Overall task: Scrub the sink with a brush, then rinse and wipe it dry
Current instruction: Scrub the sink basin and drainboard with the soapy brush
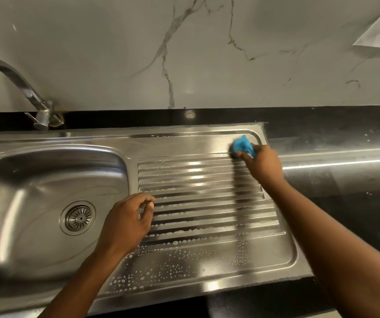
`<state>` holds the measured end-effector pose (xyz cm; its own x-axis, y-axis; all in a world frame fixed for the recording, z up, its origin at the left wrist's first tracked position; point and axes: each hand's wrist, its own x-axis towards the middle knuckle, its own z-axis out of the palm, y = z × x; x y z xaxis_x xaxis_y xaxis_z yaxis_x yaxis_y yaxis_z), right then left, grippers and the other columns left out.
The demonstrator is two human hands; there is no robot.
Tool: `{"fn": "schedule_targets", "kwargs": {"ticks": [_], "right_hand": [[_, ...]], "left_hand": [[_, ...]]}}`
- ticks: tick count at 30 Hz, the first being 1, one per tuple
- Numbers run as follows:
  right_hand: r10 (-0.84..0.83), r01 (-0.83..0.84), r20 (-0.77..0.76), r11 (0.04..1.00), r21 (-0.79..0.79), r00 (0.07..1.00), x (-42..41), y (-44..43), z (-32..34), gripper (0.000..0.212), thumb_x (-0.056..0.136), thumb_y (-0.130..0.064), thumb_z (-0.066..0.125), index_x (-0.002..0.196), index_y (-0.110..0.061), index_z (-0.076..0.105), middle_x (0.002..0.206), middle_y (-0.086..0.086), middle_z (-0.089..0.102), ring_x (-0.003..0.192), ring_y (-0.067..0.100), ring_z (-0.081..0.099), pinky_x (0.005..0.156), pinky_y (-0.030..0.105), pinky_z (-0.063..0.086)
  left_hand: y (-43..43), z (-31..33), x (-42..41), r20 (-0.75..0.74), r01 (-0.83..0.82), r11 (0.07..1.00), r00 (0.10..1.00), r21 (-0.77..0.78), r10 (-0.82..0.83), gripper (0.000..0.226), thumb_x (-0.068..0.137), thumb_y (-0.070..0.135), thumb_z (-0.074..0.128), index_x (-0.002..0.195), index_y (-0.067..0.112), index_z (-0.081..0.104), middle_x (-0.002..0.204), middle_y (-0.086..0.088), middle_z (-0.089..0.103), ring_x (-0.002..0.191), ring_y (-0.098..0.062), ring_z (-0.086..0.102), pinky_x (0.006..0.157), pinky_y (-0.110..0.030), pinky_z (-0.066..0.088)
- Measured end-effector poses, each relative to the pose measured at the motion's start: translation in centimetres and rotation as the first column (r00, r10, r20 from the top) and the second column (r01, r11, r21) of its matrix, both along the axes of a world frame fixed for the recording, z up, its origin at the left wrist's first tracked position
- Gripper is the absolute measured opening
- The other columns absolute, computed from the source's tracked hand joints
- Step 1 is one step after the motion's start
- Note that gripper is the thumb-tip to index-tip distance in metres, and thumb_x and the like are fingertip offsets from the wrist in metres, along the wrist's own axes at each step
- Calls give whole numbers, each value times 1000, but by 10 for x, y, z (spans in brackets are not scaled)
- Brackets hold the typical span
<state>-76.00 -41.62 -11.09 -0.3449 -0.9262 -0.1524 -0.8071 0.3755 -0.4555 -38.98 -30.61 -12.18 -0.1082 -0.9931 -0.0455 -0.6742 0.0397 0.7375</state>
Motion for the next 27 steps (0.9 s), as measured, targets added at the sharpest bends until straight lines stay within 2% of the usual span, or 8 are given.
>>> {"fn": "schedule_targets", "kwargs": {"ticks": [3, 8, 13, 18, 23, 25, 27], "right_hand": [[-85, 85, -21, 996, -4, 996, -18, -13, 5, 51, 94, -55, 69, 123, -13, 70, 93, 4, 71, 79, 22, 65, 69, 35, 52], [-79, 82, -45, 995, 55, 996, 2, -36, 9, 54, 100, -54, 60, 132, -10, 62, 108, 8, 70, 87, 23, 59, 75, 36, 46], [18, -20, 21, 997, 79, 1000, 76, -44, 0, 45, 102, -47, 59, 133, -15, 58, 109, 5, 71, 94, 23, 68, 85, 44, 58], [128, -129, 25, 987, 94, 992, 166, -48, -6, 45, 103, -47, 56, 139, -19, 52, 104, -2, 63, 88, 17, 61, 76, 34, 50], [258, -260, 27, 962, 80, 966, 256, -53, -11, 46, 104, -48, 53, 138, -18, 50, 102, -1, 63, 86, 15, 61, 77, 33, 52], [293, -295, 39, 953, 72, 955, 293, -57, -12, 43, 104, -48, 54, 134, -18, 52, 104, 0, 67, 86, 15, 62, 78, 33, 54], [336, -338, 36, 939, 65, 941, 330, -60, -13, 39, 104, -46, 55, 130, -17, 54, 105, 1, 68, 87, 15, 63, 78, 33, 52]], "left_hand": [[2, 1, 9, -4, -5, 1000, 1000, 4, 5, 14, 100, 25, 63, 108, 28, 74, 99, 19, 73, 90, 2, 68, 81, -27, 60], [10, 7, 35, 4, -54, 998, 999, 32, 54, 15, 101, 28, 61, 110, 28, 73, 101, 19, 72, 93, 5, 66, 83, -19, 55], [19, 7, 62, 3, -110, 992, 994, 67, 110, 14, 101, 24, 62, 109, 26, 73, 101, 16, 72, 92, 4, 64, 81, -18, 51], [21, 6, 86, -1, -130, 989, 991, 70, 131, 15, 99, 21, 64, 110, 24, 74, 102, 16, 73, 94, 4, 64, 84, -25, 57], [20, 5, 120, -7, -171, 983, 985, 72, 172, 17, 98, 25, 63, 111, 28, 74, 106, 19, 73, 97, 2, 67, 86, -30, 59], [21, 5, 136, -11, -186, 979, 982, 88, 188, 17, 98, 26, 64, 111, 30, 74, 106, 21, 72, 97, 2, 67, 85, -29, 59], [23, 4, 151, 1, -204, 974, 979, 96, 205, 16, 97, 25, 65, 110, 32, 73, 107, 23, 72, 95, 4, 66, 83, -21, 56]]}}
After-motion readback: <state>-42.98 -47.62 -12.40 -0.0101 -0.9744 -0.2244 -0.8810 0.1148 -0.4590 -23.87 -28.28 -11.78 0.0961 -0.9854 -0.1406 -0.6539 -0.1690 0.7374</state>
